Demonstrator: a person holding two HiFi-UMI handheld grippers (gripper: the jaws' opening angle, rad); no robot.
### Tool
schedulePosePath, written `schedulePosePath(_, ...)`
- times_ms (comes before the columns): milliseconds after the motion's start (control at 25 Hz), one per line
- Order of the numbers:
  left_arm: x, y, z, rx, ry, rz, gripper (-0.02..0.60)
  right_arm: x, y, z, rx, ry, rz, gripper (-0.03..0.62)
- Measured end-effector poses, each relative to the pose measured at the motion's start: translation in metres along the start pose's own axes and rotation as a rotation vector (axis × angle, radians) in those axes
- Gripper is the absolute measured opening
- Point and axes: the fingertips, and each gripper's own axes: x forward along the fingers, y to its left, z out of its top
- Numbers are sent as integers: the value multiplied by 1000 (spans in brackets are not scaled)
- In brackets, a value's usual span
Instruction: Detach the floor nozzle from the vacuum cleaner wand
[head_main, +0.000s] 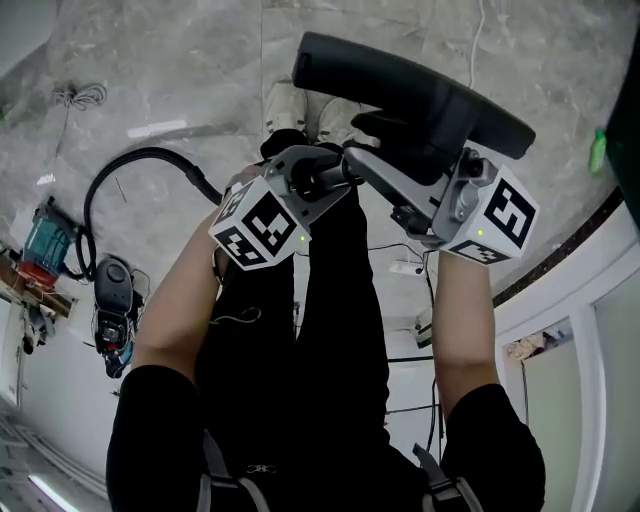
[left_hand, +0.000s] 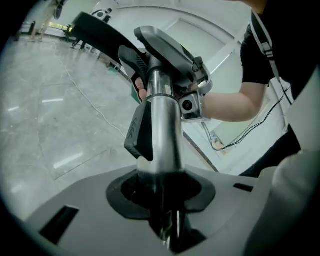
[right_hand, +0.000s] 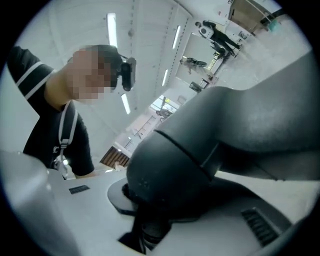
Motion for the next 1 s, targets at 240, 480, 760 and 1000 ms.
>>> schedulePosePath(240, 7, 24, -7, -27, 17, 158, 126, -4, -67, -7, 344, 8, -551, 117)
schedulePosePath(480, 6, 9, -7, 56, 32, 50, 124, -2, -8, 1, -17, -27, -123, 117)
schedulePosePath(760, 17, 37, -14, 1, 67, 133, 123, -2, -74, -3, 273, -39, -492, 117)
schedulePosePath(1000, 18, 27, -13, 128, 102, 25, 123, -3, -19, 5, -28, -57, -91, 117)
